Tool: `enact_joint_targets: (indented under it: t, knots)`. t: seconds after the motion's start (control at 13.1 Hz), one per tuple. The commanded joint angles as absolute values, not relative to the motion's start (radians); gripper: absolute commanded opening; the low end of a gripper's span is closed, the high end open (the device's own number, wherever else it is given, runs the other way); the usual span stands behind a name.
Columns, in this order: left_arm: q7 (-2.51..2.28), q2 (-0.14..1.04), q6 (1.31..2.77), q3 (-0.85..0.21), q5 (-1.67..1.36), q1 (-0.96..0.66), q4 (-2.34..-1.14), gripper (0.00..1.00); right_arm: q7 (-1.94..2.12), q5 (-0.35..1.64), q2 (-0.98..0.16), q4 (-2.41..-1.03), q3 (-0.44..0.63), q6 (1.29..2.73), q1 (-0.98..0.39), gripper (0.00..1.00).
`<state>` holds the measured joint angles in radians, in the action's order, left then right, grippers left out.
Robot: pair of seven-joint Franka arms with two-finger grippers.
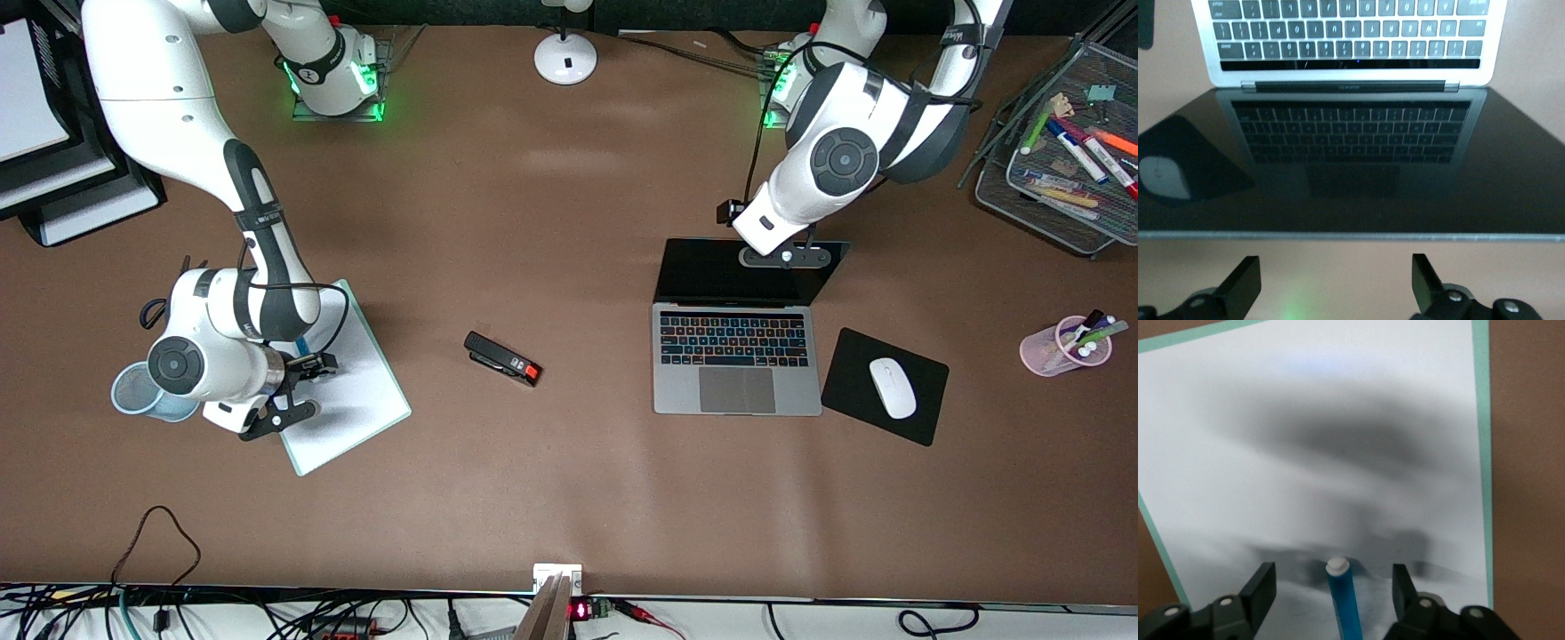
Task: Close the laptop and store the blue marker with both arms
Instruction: 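Grasp the blue marker with the right gripper while the left gripper reaches the laptop lid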
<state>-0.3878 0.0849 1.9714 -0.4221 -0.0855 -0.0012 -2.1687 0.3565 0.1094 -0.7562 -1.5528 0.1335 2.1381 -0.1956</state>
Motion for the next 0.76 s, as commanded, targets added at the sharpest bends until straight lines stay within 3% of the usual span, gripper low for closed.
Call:
enact_joint_targets:
  t: [0.0, 0.69]
  knots:
    - [-0.394, 0.127, 2.002, -0.425, -0.103, 0.005, -2.134, 1.0, 0.368, 0.118, -0.764, -1.546, 0.137, 2.145, -0.202, 0.75]
    - [-0.397, 0.207, 2.005, -0.42, -0.097, 0.009, -2.042, 1.0, 0.374, 0.117, -0.775, -1.549, 0.137, 2.14, -0.196, 0.65]
